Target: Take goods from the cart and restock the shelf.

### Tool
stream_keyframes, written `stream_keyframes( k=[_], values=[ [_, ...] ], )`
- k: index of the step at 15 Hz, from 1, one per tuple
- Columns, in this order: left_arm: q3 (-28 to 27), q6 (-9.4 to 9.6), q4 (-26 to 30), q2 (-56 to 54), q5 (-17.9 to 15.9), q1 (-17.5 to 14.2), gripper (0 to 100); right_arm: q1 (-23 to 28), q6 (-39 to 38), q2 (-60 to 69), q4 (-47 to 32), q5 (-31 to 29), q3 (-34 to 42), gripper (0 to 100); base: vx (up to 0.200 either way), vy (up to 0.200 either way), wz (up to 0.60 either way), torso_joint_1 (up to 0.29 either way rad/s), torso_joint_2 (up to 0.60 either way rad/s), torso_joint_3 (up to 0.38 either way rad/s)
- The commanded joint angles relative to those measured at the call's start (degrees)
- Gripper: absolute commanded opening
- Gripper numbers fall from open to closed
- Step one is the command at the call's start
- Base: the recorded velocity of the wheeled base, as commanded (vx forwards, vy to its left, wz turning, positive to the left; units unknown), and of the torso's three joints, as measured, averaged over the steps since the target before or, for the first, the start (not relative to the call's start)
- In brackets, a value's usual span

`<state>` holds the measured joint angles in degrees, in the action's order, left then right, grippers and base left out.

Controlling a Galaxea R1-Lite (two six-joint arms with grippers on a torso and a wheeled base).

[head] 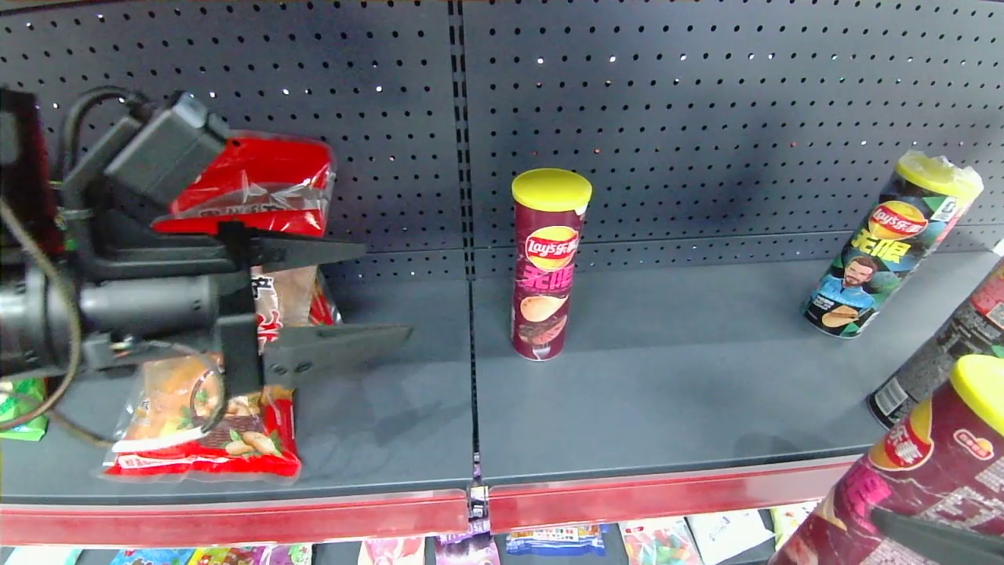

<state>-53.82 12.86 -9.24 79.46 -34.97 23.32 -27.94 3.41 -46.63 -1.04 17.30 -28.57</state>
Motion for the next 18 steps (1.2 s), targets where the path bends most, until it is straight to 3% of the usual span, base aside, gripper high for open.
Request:
stream_keyframes(
  k=[1, 3, 5, 18],
  values=[
    [-12.89, -0.64, -2.45, 18.36, -4.05, 3.13, 100, 0.08, 0.01, 0.05, -0.02, 0.02, -0.17, 0, 0.0, 0.0, 0.0, 0.0, 0.0, 0.0],
    [-19.04, 0.59, -3.15, 23.73, -4.05, 3.13, 100, 0.08, 0.01, -0.22, -0.02, 0.02, -0.17, 0, 0.0, 0.0, 0.0, 0.0, 0.0, 0.0],
    [-23.7, 0.67, -3.33, 27.59, -4.05, 3.66, 100, 0.17, 0.01, -0.57, -0.02, 0.02, -0.17, 0, 0.0, 0.0, 0.0, 0.0, 0.0, 0.0],
    [-35.91, 1.03, -3.33, 37.0, -4.22, 5.68, 100, 0.26, -0.07, -0.22, -0.37, -0.16, 0.01, 0, 0.0, 0.0, 0.0, 0.0, 0.0, 0.0]
  ],
)
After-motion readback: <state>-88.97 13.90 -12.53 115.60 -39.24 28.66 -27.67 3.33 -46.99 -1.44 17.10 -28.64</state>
